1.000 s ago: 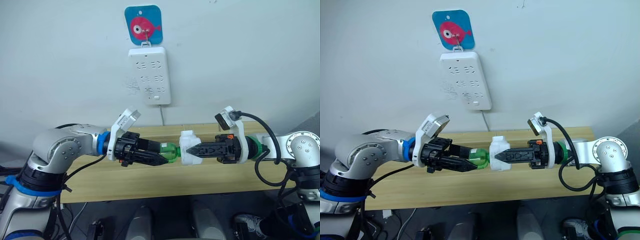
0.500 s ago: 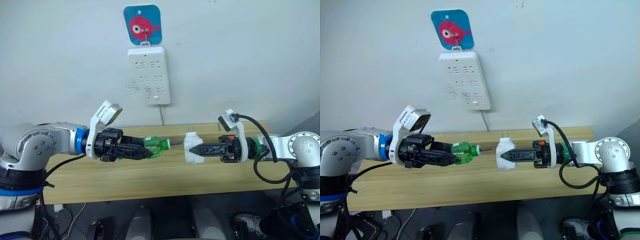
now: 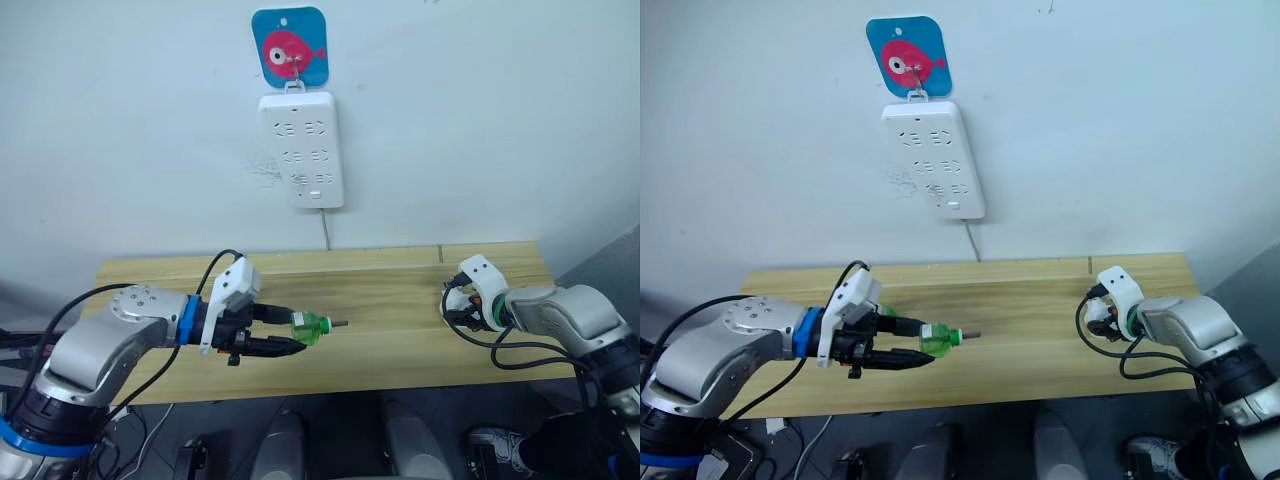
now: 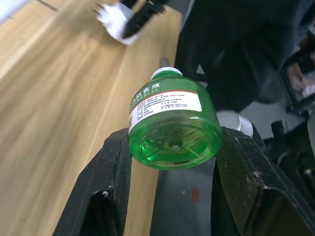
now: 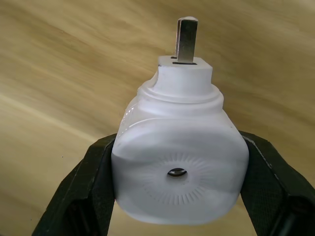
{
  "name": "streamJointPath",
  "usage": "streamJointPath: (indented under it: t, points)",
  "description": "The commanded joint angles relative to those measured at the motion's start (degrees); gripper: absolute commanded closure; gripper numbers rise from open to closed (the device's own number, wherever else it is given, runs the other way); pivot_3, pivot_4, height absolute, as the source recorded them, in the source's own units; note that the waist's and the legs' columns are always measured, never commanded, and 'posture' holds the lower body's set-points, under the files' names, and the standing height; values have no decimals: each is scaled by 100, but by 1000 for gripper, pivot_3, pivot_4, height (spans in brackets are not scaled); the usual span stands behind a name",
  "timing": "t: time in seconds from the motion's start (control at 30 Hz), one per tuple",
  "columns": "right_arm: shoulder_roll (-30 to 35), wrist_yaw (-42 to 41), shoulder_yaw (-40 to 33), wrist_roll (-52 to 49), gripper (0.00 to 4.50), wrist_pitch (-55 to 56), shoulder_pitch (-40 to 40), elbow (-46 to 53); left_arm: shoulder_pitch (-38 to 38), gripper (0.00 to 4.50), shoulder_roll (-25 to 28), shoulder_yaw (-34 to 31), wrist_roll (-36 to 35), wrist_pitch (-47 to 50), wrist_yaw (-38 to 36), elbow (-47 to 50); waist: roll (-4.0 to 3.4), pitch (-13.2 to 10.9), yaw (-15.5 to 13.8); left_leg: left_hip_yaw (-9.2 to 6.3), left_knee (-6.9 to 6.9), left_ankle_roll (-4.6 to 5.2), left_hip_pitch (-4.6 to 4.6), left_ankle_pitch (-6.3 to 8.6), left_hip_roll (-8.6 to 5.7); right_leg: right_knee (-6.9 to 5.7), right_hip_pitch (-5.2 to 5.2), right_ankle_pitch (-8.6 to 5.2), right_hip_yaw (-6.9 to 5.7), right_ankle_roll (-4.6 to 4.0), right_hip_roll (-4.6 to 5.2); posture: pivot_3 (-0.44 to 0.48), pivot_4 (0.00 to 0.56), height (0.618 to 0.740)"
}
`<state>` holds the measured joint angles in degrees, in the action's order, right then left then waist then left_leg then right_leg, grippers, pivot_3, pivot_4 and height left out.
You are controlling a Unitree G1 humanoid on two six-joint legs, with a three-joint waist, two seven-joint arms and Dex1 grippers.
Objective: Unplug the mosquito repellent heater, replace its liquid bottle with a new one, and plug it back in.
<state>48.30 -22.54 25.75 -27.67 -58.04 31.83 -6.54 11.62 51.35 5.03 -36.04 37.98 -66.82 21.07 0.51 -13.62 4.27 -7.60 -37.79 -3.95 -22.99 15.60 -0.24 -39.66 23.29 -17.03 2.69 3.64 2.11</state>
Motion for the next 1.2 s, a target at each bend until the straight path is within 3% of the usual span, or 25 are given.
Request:
streamJointPath:
  t: [0.03, 0.17, 0.3, 0.33, 0.47, 0.63, 0.77, 0.93, 1.03, 1.2]
  points:
    - [-83, -549, 177, 554, 1509, 214, 271, -380, -16, 2320, -63, 0, 104, -174, 36, 199, 0, 0, 1, 0, 0, 0, 0, 0, 0, 0, 0, 0, 0, 0, 0, -33, 220, 734]
    - [-250, -1043, 194, 944, 1509, 225, 523, -839, -99, 2320, -106, 16, 207, -249, 73, 213, 1, -1, 1, -1, 1, 1, -1, 0, -2, 0, -1, 0, 0, 0, 1, -23, 218, 734]
    - [-415, -1231, -5, 1215, 137, 189, 612, -1101, -187, 2320, -118, 2, 282, -326, 72, 206, 1, -1, -1, -5, 2, 1, -1, 1, -1, 0, -1, 0, -3, 0, 1, -22, 217, 734]
    - [-437, -1249, -68, 1255, 0, 171, 611, -1100, -194, 2320, -124, 0, 290, -337, 77, 196, 1, -1, 0, -4, 2, 1, -1, 0, -2, -2, -1, 0, -3, 0, 2, -24, 216, 734]
    - [-360, -1244, -527, 1265, 0, -9, 541, -690, -195, 2320, -198, -42, 360, -451, 138, 101, -1, -2, -2, -4, 0, 0, -1, 0, -3, -6, -1, 0, -2, 0, 2, -25, 212, 734]
    - [-203, -1133, -1839, 799, 0, -851, 117, 827, -110, 2320, -482, -207, 325, -497, 390, -66, -2, -2, -17, -8, -1, 0, -1, 0, -3, -11, -1, 0, -7, 0, 3, -35, 210, 734]
    - [-432, -1008, -2733, 455, 0, -1221, -404, 1842, -94, 2320, -664, -311, 255, -498, 517, -63, -1, -2, -57, -11, 0, 1, -1, 0, -2, -10, -3, 0, -10, 0, 2, -45, 210, 734]
    - [-1406, -880, -4127, -421, 0, -1511, -888, 2998, -51, 2320, -1078, -491, 132, -612, 738, -20, -2, -2, -55, -6, -6, 0, 2, 0, -3, -21, -4, 0, -4, 0, 3, -55, 203, 734]
    - [-2099, -748, -4725, -843, 0, -1030, -1128, 3548, 51, 2320, -1416, -557, 304, -921, 1059, -112, -2, -1, -71, -8, -7, -1, 6, -1, -2, -26, -6, 0, -5, 0, 2, -63, 197, 734]
    - [-3093, -376, -5605, -2218, 0, -1768, -1247, 3870, 321, 2320, -1967, -554, 673, -1512, 1565, -314, -3, 1, -87, -9, -10, -3, 7, -2, -3, -28, -9, 1, -7, -1, 2, -71, 188, 734]
